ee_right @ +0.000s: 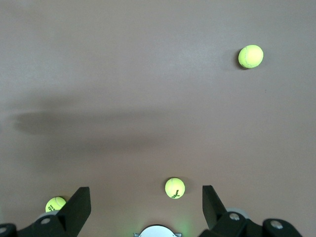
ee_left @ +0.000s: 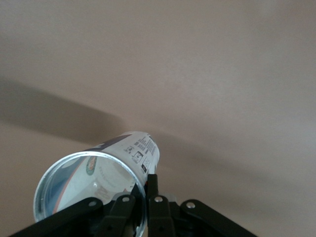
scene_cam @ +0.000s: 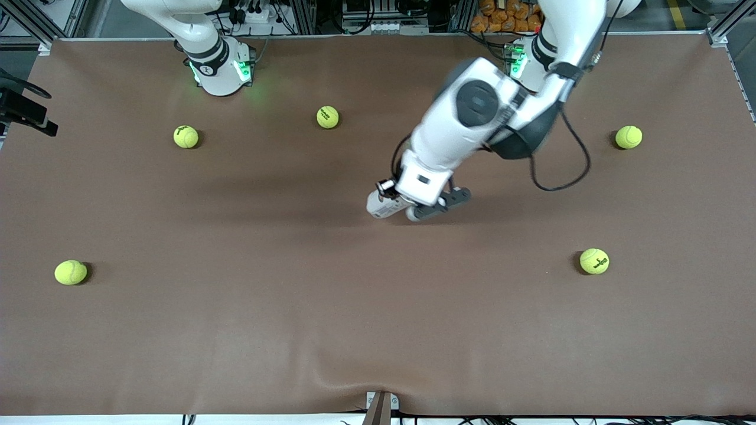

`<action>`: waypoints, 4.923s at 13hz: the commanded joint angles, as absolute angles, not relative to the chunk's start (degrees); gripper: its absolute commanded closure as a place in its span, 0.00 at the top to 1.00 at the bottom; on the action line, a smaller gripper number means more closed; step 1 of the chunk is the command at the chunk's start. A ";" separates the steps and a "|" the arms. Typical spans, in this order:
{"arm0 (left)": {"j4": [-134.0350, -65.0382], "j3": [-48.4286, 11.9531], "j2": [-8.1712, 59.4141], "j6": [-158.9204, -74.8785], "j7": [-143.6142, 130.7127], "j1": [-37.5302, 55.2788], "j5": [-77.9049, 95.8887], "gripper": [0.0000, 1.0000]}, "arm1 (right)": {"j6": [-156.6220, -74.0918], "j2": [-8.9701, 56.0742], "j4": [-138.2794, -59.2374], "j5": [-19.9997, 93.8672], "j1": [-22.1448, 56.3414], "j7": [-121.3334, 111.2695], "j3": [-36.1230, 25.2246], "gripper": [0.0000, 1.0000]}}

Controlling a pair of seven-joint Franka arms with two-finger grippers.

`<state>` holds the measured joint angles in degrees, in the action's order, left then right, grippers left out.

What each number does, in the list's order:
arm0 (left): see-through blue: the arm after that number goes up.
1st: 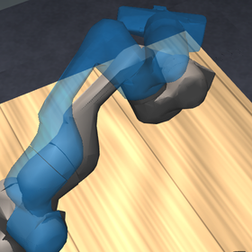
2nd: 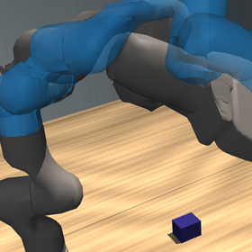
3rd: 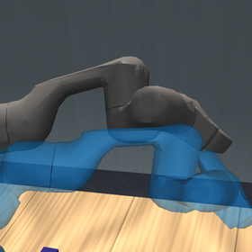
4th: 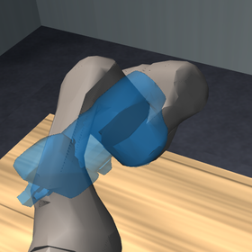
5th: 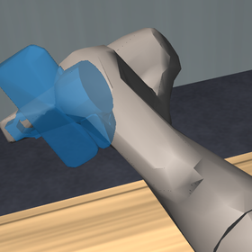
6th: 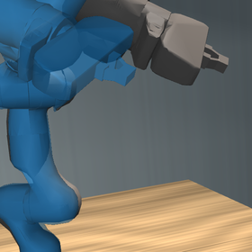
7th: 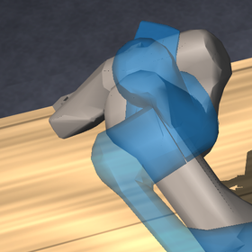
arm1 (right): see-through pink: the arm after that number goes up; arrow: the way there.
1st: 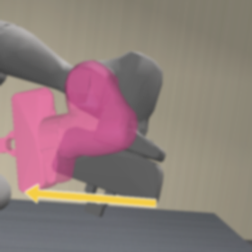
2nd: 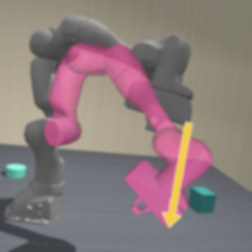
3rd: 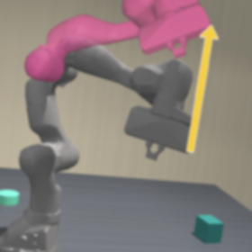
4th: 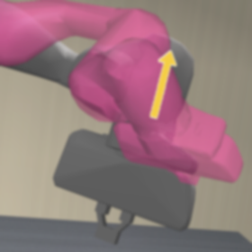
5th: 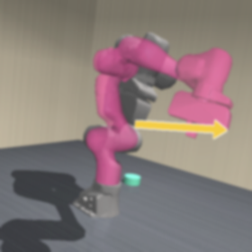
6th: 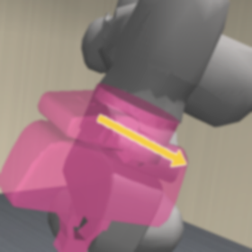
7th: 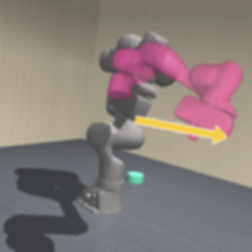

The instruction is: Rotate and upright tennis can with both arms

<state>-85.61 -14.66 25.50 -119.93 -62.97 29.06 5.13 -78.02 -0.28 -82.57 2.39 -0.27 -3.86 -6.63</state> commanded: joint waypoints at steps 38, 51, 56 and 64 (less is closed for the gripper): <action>-90.53 -13.10 -4.57 -87.80 -17.24 -2.01 -2.02 1.00 | -77.96 -0.26 -82.18 2.99 -0.18 -4.39 -6.42 1.00; -89.91 -12.92 -5.19 -85.52 -10.72 -5.71 -2.02 1.00 | -77.96 -0.26 -82.27 2.90 -0.18 -4.39 -6.42 1.00; -87.45 -12.83 -4.31 -83.76 -10.90 -5.80 -1.32 1.00 | -77.87 -0.26 -82.18 2.81 -0.18 -4.39 -6.42 1.00; -87.45 -12.57 -4.48 -82.18 -10.46 -7.81 0.69 1.00 | -77.78 -0.53 -82.27 0.00 0.26 -4.31 -5.45 1.00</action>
